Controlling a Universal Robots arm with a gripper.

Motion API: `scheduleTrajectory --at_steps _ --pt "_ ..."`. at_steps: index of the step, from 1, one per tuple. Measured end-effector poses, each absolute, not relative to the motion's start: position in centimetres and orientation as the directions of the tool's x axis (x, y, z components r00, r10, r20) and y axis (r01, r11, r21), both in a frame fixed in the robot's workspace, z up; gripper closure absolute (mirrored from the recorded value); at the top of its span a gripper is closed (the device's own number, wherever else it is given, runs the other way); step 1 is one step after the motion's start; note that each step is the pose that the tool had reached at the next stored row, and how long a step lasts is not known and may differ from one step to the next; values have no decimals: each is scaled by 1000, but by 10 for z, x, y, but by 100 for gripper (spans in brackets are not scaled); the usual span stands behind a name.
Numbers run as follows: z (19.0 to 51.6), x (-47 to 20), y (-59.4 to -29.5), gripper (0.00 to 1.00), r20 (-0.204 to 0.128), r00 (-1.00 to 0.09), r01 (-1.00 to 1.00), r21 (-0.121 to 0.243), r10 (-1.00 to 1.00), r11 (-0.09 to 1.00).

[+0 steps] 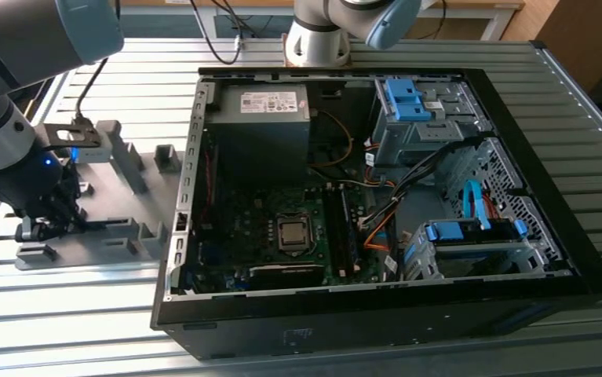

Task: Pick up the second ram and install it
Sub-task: 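Pick up the second ram and move it above second insertion slot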

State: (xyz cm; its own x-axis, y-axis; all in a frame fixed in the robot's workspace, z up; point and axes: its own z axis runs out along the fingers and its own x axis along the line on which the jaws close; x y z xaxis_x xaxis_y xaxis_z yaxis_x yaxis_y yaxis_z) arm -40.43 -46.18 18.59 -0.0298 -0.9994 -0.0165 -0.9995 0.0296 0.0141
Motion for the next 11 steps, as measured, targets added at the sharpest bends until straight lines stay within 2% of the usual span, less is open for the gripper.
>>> scheduleTrajectory --at_steps 11 --pt "186 -404 -462 86 -17 -12 -1000 14 -1000 12"
